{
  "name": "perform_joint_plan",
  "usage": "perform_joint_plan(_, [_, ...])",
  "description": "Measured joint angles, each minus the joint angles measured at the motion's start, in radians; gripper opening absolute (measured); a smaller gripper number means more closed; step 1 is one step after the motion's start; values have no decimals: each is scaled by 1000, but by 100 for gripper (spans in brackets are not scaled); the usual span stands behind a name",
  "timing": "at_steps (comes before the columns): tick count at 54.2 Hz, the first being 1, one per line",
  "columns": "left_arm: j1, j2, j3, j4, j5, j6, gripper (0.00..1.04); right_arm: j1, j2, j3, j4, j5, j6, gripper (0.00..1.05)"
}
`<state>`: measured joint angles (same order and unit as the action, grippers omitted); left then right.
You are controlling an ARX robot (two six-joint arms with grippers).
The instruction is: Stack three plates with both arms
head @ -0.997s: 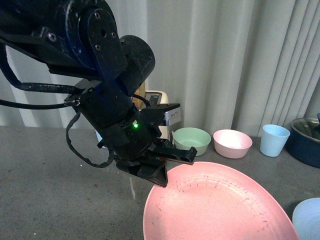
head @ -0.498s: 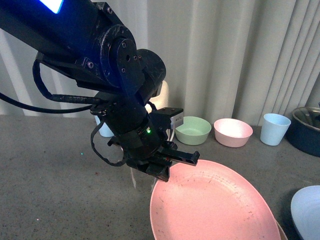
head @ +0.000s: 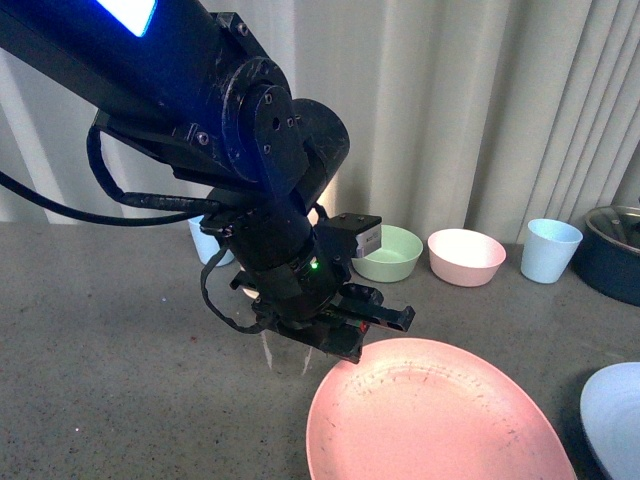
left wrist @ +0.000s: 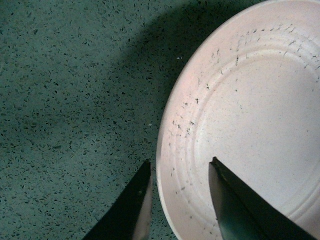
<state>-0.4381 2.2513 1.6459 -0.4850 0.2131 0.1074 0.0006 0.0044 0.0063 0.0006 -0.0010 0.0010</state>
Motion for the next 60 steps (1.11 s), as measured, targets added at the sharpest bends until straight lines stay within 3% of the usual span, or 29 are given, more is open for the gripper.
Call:
perform_joint_plan(13, [23,-68,-40,85,-9,11,75,0,0,0,0,0,0,97])
perform_joint_plan(19, [60,-227,-124,192,-13,51,99,0,0,0,0,0,0,97])
perform_joint_plan(33, [123,-568,-356,306,-9,156,98,0,0,0,0,0,0,97])
perform_joint_plan(34, [121,-583,-374,333,-30,148,96,0,0,0,0,0,0,97])
perform_joint_plan(38, [130,-713,-593,711,-318,48,82,0,0,0,0,0,0,97])
perform_joint_plan(41, [159,-808,-735,899,-398,-5,74,0,0,0,0,0,0,97])
perform_joint_plan(45, [227,-950,-904,1038,-392,-55,61,0,0,0,0,3,0,97])
perform_joint_plan(50, [289,-1096,-1070,1103,-385,-85,43,0,0,0,0,1,0,97])
perform_joint_plan(60, [316,-1181,-1258,1147,-323,-98,11,0,0,0,0,0,0,97])
